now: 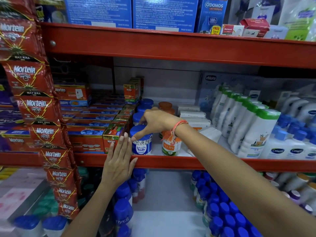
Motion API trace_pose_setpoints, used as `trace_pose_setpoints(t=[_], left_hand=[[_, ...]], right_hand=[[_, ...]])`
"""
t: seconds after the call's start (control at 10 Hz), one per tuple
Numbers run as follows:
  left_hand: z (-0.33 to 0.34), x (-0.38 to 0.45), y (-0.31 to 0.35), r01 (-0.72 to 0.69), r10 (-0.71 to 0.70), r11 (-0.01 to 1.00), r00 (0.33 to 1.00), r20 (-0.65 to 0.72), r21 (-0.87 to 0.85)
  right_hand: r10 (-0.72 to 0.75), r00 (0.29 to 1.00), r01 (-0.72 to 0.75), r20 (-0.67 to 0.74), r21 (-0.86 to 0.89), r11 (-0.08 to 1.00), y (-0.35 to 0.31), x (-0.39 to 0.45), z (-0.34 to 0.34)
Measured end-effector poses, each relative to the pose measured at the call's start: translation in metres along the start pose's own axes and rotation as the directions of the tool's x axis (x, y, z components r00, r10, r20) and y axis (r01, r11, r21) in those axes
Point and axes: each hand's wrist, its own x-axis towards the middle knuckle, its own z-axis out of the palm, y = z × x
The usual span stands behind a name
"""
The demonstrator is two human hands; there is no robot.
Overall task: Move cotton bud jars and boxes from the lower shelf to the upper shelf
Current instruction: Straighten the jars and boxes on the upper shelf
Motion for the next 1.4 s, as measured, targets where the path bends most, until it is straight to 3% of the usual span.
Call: trace_pose_setpoints(t=[0.4, 0.5, 0.7, 0.8, 1.4], left_hand=[[0.000, -0.001, -0.001, -0.005, 0.005, 1.000, 1.000, -0.006, 0.000], [0.000, -0.002, -0.003, -0.004, 0.004, 1.000, 1.000, -0.004, 0.003], [0.001, -0.001, 0.000, 0.004, -0.004, 1.000, 1.000, -0.002, 0.002], [0.000, -0.001, 0.001, 0.006, -0.006, 1.000, 1.000, 0.003, 0.000], [-0.005, -0.001, 0.000, 0.024, -0.023, 1.000, 0.996, 0.084, -0.006]], right_hand=[[0.068, 0.994, -0.065, -0.088, 0.043, 0.997, 0.019, -0.021, -0.007], [0.125, 0.992, -0.125, 0.019, 0.008, 0.992, 0.040, -0.037, -0.021], [0.252, 0.964, -0.245, 0.084, -0.082, 0.966, 0.059, -0.051, -0.014], [0.245, 0.966, -0.233, 0.081, -0.136, 0.963, 0.055, -0.050, -0.006], [0.170, 0.984, -0.172, 0.045, 0.049, 0.984, 0.058, -0.049, -0.004]])
